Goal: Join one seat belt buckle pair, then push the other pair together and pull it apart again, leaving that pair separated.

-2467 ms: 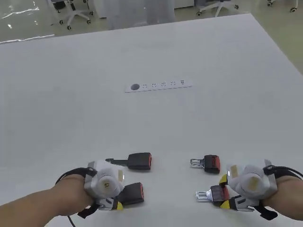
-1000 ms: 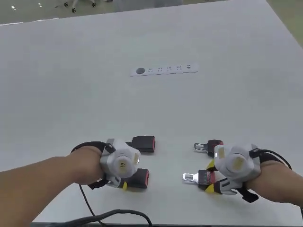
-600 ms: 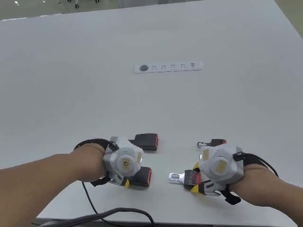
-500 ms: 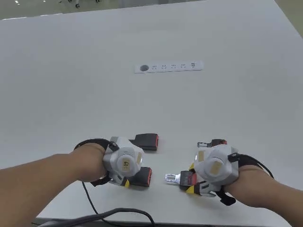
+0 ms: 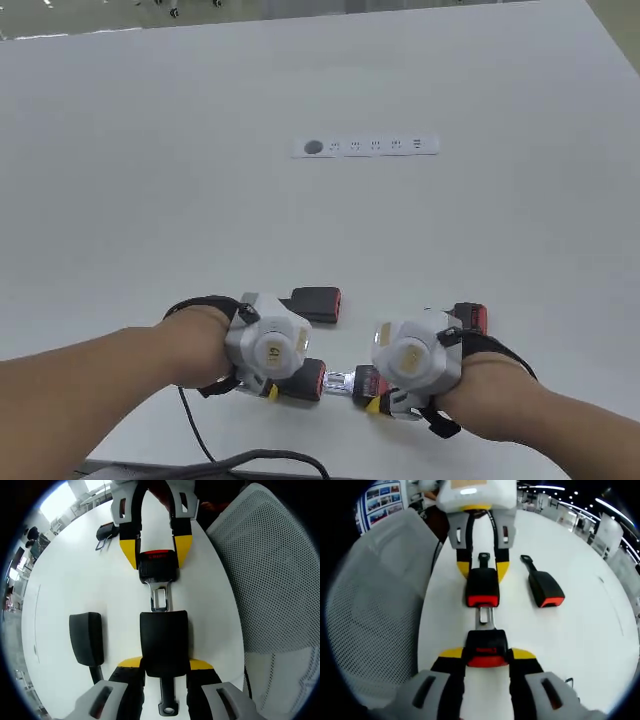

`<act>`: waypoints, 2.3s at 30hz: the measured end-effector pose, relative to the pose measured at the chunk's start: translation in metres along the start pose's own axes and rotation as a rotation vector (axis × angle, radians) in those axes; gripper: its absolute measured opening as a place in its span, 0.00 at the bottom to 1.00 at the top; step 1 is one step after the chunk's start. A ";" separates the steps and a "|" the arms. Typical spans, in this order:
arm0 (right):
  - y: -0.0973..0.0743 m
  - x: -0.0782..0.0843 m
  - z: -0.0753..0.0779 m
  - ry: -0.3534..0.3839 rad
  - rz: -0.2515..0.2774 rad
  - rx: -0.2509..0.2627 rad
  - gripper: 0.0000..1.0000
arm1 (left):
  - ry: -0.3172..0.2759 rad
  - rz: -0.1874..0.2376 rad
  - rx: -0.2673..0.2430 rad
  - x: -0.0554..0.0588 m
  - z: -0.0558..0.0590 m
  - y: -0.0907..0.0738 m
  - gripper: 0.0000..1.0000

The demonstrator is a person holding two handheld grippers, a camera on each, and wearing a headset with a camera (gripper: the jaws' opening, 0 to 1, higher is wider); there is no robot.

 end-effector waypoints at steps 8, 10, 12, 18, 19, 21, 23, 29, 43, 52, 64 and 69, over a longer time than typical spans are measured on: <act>0.001 -0.003 -0.002 0.004 -0.002 0.002 0.33 | -0.011 -0.001 0.001 0.000 0.000 0.000 0.32; 0.002 -0.005 -0.003 -0.001 0.002 0.007 0.33 | -0.019 0.005 0.001 0.000 0.000 0.000 0.32; 0.002 -0.007 -0.003 -0.010 0.006 0.010 0.33 | -0.037 0.020 0.002 0.001 -0.001 0.000 0.32; 0.006 -0.011 0.002 -0.013 0.019 0.023 0.33 | -0.041 0.029 0.003 0.001 -0.001 0.000 0.32; 0.006 -0.012 0.002 -0.016 0.022 0.023 0.33 | -0.041 0.027 0.004 0.001 -0.001 0.000 0.32; 0.009 -0.012 0.002 -0.010 0.019 0.019 0.33 | -0.036 0.025 0.005 0.001 -0.001 0.000 0.32; 0.008 -0.012 0.004 -0.003 0.023 0.014 0.32 | -0.037 0.033 0.007 0.001 -0.002 0.000 0.32; 0.011 -0.016 0.004 0.010 0.021 0.021 0.31 | -0.058 0.058 0.007 0.003 -0.002 -0.001 0.32; 0.019 -0.029 0.003 0.010 0.039 0.048 0.29 | -0.041 0.022 0.000 0.001 -0.002 0.000 0.31; 0.021 -0.029 0.005 0.009 0.024 0.041 0.30 | -0.046 0.009 -0.006 0.000 -0.002 0.000 0.31; 0.018 -0.024 0.005 -0.022 0.059 0.035 0.30 | -0.075 0.062 0.009 0.005 -0.003 -0.001 0.31; 0.017 -0.023 0.004 -0.022 0.066 0.036 0.30 | -0.078 0.064 0.009 0.005 -0.003 -0.001 0.30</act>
Point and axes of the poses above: the centre of the closed fingertips' face, and the gripper's own axes: y roughly forward along the fingers, z roughly to its right, x roughly out of its underside, the point moved 6 cm from there along -y, roughly backward along the fingers, and after that the axes turned 14 degrees about -y, right-handed, at the moved point
